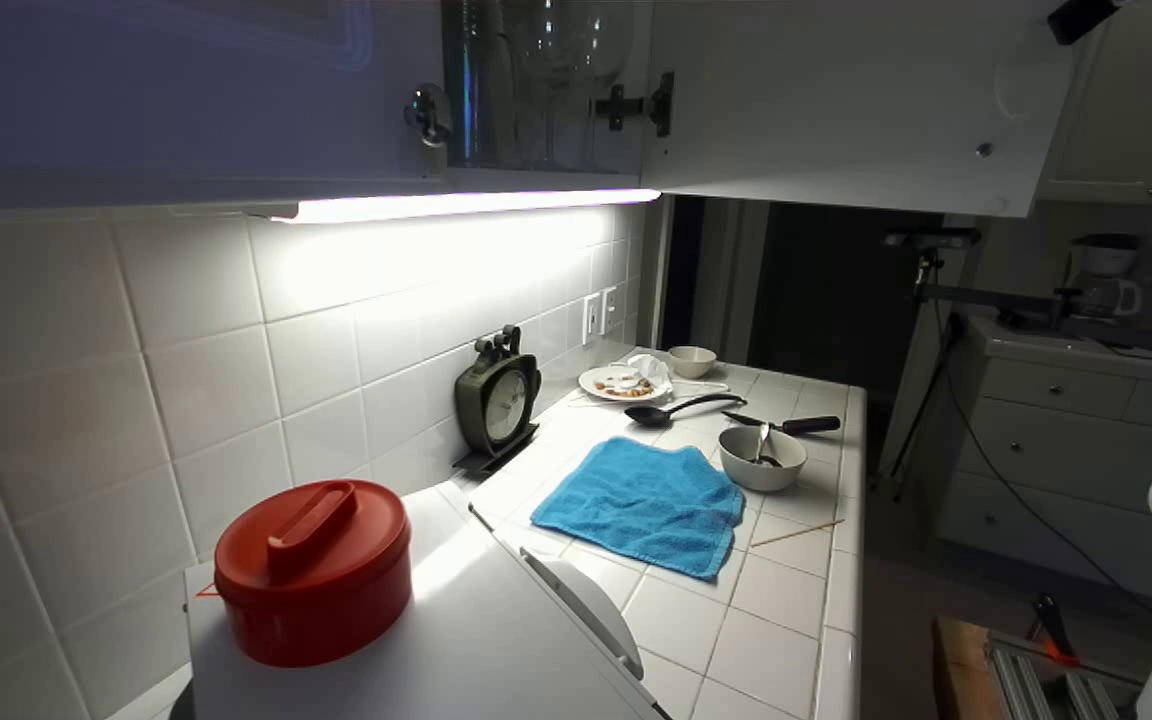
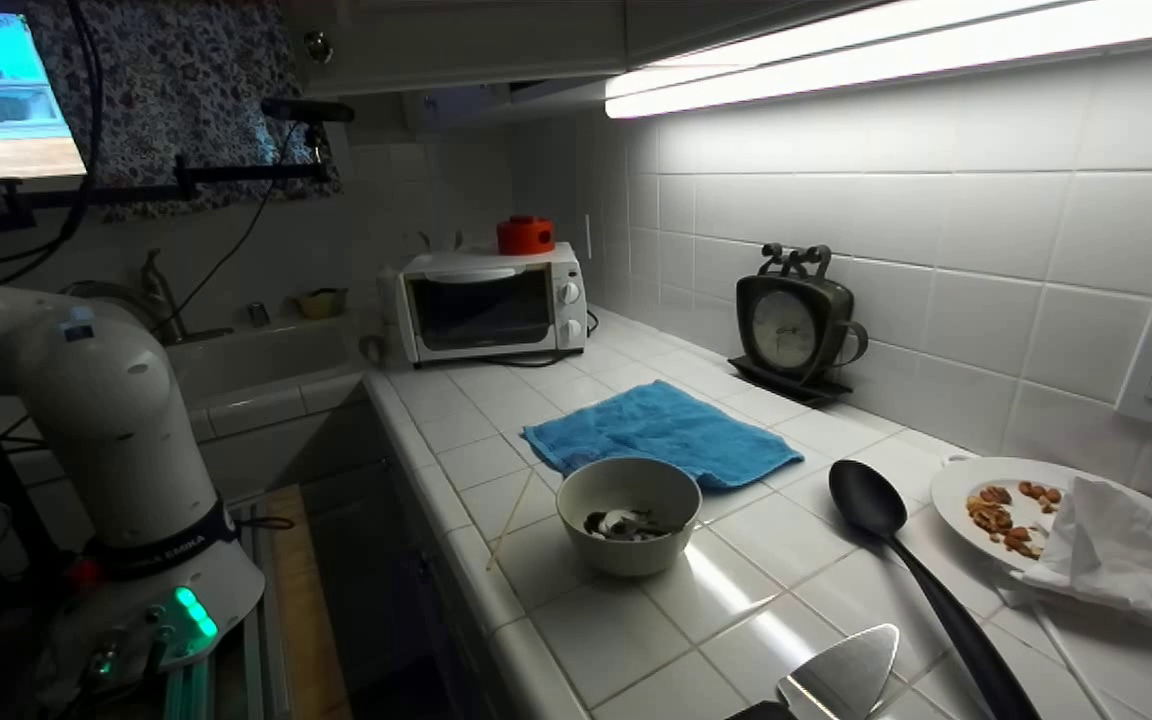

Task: Close the top cabinet door

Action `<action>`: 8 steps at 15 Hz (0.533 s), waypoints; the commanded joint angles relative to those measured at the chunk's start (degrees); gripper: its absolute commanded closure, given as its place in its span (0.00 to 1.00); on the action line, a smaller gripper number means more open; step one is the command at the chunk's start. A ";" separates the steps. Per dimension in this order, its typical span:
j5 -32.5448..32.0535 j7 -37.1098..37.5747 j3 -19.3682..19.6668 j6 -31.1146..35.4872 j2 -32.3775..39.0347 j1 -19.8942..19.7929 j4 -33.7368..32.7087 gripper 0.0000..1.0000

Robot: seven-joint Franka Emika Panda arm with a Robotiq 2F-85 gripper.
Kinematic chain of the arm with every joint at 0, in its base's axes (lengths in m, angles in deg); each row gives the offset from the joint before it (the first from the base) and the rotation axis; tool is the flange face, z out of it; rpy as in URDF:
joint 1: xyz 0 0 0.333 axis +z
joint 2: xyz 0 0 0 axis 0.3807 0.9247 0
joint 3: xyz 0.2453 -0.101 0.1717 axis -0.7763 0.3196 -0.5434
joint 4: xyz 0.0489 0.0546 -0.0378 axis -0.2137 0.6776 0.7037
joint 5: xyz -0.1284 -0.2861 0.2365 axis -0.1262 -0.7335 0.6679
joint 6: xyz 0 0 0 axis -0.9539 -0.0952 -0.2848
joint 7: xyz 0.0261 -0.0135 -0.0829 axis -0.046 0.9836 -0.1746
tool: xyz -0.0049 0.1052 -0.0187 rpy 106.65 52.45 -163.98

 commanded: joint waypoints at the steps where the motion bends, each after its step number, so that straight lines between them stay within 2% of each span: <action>1: 2.32 -2.78 -0.28 2.33 3.90 1.15 -1.24 0.00; 8: 5.26 -6.91 -0.32 4.10 8.70 5.40 -2.89 0.00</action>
